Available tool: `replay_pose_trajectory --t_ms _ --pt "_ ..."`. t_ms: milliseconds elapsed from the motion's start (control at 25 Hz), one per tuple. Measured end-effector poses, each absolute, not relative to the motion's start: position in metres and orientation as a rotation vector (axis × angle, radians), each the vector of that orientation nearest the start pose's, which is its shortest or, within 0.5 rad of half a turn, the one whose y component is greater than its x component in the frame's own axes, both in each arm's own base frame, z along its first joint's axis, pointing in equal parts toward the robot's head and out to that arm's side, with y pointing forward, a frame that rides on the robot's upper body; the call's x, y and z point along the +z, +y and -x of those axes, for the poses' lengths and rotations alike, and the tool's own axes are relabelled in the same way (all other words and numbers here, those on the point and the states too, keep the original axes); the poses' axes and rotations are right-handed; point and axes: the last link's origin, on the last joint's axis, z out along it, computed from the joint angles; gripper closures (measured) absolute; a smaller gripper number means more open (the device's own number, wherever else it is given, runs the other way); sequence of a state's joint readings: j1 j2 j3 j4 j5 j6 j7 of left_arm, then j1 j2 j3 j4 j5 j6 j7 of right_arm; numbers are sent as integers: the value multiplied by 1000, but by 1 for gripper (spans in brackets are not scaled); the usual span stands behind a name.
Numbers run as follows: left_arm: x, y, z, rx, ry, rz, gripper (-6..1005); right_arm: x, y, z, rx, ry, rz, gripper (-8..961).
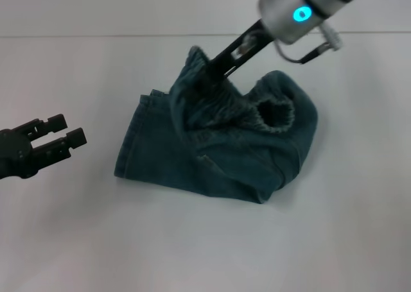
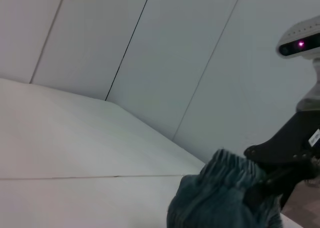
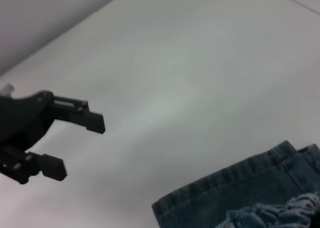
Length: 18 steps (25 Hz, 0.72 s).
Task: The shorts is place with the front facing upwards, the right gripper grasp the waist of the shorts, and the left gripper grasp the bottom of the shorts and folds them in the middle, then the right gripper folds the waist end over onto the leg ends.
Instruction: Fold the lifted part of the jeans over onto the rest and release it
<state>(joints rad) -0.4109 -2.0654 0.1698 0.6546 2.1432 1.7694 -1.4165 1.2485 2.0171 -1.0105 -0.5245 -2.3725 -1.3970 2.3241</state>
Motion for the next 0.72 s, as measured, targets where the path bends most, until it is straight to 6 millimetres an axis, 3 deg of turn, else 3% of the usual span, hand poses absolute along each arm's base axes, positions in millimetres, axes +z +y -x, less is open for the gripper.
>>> replay_pose_trajectory --t_ms 80,280,720 --pt "51 277 323 -959 -912 2362 281 -57 431 -53 -178 839 2929 749" --pt "41 279 322 -948 -894 2351 266 -69 425 -39 -221 738 2963 741" --pt "39 285 321 -957 -875 2298 266 -72 427 -32 -307 580 2952 457"
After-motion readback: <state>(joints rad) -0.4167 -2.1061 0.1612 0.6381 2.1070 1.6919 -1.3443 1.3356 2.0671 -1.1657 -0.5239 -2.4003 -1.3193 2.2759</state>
